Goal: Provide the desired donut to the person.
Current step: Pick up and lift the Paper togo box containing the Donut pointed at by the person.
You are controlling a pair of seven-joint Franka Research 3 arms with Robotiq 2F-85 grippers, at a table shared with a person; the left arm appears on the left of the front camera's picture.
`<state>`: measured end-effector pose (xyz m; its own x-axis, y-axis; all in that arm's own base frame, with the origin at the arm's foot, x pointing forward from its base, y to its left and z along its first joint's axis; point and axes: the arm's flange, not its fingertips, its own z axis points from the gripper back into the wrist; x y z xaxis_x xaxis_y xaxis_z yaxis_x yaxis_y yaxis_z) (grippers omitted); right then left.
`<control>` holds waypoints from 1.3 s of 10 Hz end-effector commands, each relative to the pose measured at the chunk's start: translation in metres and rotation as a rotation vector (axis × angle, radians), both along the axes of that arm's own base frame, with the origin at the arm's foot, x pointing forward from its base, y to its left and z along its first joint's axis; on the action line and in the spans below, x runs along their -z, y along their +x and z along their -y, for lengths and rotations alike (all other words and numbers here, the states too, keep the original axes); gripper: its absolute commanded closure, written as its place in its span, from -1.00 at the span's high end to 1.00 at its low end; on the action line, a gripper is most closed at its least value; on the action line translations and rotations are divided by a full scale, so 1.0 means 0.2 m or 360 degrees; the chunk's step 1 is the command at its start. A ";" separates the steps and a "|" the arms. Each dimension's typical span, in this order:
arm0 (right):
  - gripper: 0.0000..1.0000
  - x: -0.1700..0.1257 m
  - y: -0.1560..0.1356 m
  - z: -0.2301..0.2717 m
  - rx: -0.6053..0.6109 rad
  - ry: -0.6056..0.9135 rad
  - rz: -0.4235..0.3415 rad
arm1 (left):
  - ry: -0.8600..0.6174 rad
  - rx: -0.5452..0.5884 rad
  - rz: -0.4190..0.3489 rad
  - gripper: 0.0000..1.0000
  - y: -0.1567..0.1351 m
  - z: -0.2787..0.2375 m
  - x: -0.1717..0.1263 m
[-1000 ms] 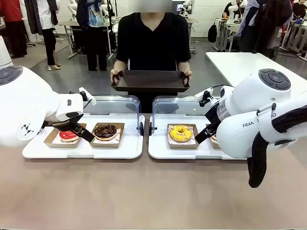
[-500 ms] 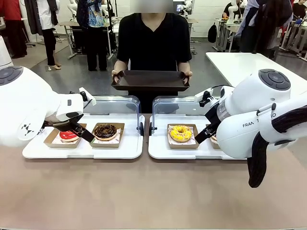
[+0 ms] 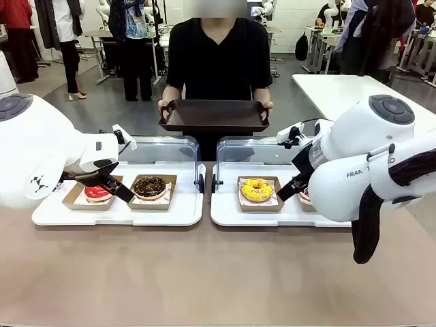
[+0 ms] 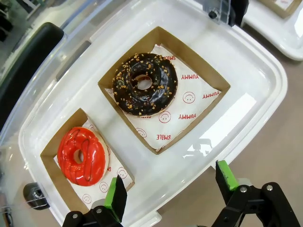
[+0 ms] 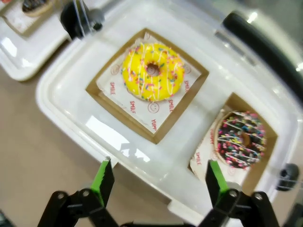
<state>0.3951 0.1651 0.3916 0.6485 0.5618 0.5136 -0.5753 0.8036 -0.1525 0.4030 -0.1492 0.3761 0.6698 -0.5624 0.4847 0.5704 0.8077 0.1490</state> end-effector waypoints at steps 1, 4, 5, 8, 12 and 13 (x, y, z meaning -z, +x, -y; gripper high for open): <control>1.00 -0.32 -0.08 0.04 0.0011 0.0040 -0.0035 | 0.0061 0.0064 -0.0078 1.00 -0.06 -0.02 -0.20; 1.00 -0.69 -0.15 0.05 -0.0031 -0.0041 -0.0075 | 0.0142 0.0045 -0.0075 1.00 -0.06 -0.10 -0.63; 1.00 -0.78 -0.19 0.06 -0.0036 -0.0070 -0.0067 | 0.0133 0.0032 -0.0043 1.00 -0.10 -0.12 -0.75; 1.00 -0.94 -0.24 0.04 0.0005 -0.0150 -0.0015 | 0.0120 -0.0007 0.0077 1.00 -0.16 -0.16 -1.08; 1.00 -0.95 -0.26 0.04 -0.0028 -0.0076 -0.0022 | 0.0056 -0.0007 0.0080 1.00 -0.18 -0.17 -1.12; 1.00 -0.95 -0.26 0.04 -0.0028 -0.0076 -0.0022 | 0.0056 -0.0007 0.0080 1.00 -0.18 -0.17 -1.12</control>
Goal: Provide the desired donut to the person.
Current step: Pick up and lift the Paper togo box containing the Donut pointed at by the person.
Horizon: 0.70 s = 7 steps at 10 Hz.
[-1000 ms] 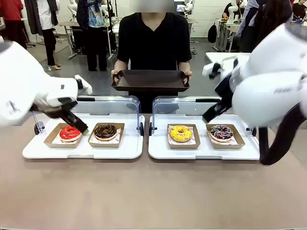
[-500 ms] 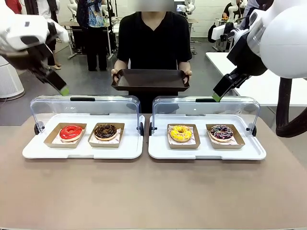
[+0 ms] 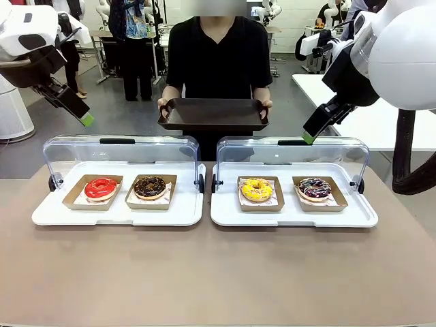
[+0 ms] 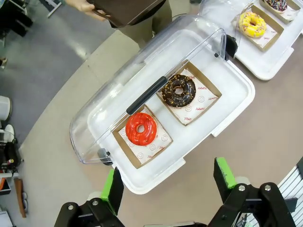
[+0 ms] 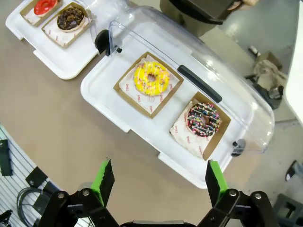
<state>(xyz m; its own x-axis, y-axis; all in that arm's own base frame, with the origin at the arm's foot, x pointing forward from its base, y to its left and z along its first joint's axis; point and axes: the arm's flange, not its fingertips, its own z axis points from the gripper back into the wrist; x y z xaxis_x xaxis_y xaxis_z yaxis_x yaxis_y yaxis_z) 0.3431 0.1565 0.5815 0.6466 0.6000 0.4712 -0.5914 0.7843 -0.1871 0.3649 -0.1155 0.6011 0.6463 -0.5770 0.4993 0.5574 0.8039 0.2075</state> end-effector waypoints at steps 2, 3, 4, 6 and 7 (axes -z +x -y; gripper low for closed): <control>1.00 0.00 0.00 0.00 -0.0001 0.0012 0.0003 | 0.0000 0.0000 -0.0004 1.00 0.01 0.00 0.00; 1.00 0.00 0.00 0.00 -0.0001 0.0012 0.0003 | 0.0001 0.0000 -0.0002 1.00 0.00 0.00 0.00; 1.00 0.00 0.00 0.00 0.0000 0.0000 0.0000 | -0.0086 0.0103 -0.0031 1.00 0.02 -0.10 0.02; 1.00 0.02 0.06 0.20 -0.0343 0.0246 -0.0167 | -0.0355 0.0365 -0.0179 1.00 0.07 -0.30 0.06; 1.00 0.04 0.12 0.31 -0.0441 0.0376 -0.0191 | -0.0469 0.0507 -0.0212 1.00 0.12 -0.40 0.07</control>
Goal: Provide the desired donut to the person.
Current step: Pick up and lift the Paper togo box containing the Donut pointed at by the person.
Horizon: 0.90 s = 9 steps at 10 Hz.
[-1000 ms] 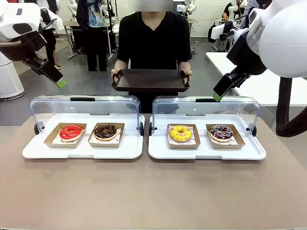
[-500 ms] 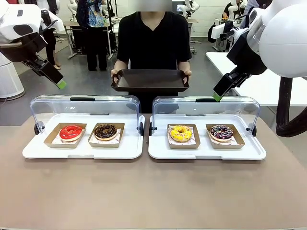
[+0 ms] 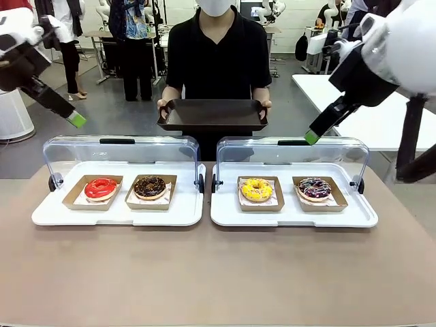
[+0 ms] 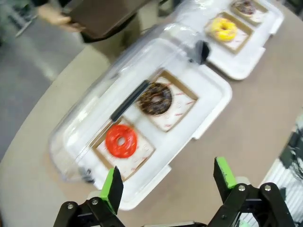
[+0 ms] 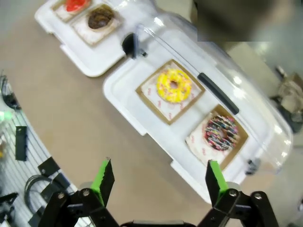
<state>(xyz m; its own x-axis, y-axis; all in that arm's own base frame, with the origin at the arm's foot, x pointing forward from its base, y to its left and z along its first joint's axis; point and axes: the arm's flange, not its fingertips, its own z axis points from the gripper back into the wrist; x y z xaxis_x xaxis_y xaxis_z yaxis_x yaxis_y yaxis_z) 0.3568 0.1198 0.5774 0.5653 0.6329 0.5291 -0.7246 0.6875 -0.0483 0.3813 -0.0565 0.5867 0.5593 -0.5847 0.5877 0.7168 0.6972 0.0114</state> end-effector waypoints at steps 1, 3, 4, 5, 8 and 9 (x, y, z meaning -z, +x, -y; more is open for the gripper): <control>1.00 0.04 0.10 0.25 -0.0289 0.0304 -0.0126 | -0.0269 0.0300 -0.0121 1.00 0.07 -0.20 0.01; 1.00 0.05 0.12 0.49 -0.0396 0.0560 -0.0069 | -0.0413 0.0314 -0.0117 1.00 0.07 -0.39 0.06; 1.00 0.03 0.11 0.60 -0.0406 0.0653 -0.0023 | -0.0437 0.0307 -0.0077 1.00 0.06 -0.48 0.05; 1.00 0.03 0.10 0.72 -0.0389 0.0710 -0.0020 | -0.0463 0.0285 -0.0025 1.00 0.04 -0.58 0.05; 1.00 0.10 0.06 1.04 -0.0397 0.0859 -0.0048 | -0.0573 0.0248 -0.0004 1.00 -0.06 -0.84 0.05; 1.00 0.11 0.04 1.12 -0.0384 0.0868 -0.0048 | -0.0611 0.0238 -0.0001 1.00 -0.08 -0.93 0.04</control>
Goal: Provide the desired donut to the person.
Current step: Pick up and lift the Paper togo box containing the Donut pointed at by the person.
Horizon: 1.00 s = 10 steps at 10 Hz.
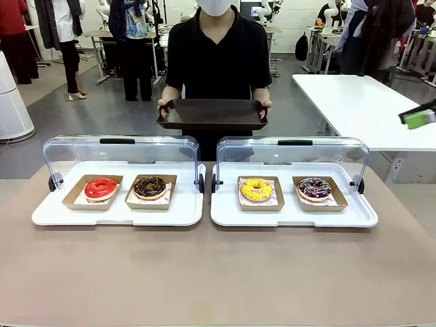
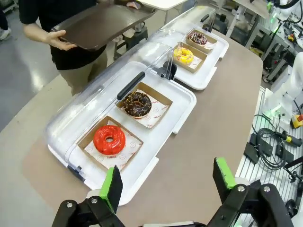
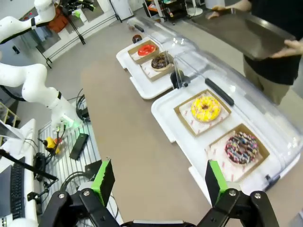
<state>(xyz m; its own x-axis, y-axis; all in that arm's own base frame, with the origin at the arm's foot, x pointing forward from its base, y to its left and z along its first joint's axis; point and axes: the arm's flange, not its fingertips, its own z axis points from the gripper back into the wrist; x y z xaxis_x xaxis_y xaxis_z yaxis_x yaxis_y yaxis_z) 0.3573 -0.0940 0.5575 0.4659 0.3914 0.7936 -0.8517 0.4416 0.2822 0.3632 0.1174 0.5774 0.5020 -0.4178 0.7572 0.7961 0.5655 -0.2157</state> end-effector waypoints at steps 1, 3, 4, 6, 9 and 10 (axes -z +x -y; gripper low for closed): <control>1.00 0.01 -0.01 0.12 -0.0035 0.0041 0.0018 | -0.0096 0.0032 0.0010 1.00 -0.01 -0.12 -0.01; 1.00 -0.03 -0.11 0.22 0.0004 0.0030 0.0072 | -0.0120 0.0014 0.0003 1.00 -0.09 -0.23 0.00; 1.00 -0.05 -0.15 0.26 0.0023 0.0050 0.0106 | -0.0140 0.0049 -0.0018 1.00 -0.12 -0.27 0.00; 1.00 -0.10 -0.25 0.33 0.0026 0.0058 0.0169 | -0.0161 0.0025 -0.0034 1.00 -0.18 -0.30 0.01; 1.00 -0.13 -0.32 0.36 0.0071 0.0017 0.0213 | -0.0163 -0.0035 -0.0039 1.00 -0.23 -0.33 -0.04; 1.00 -0.13 -0.30 0.38 0.0078 0.0023 0.0151 | -0.0151 -0.0024 -0.0063 1.00 -0.22 -0.32 0.01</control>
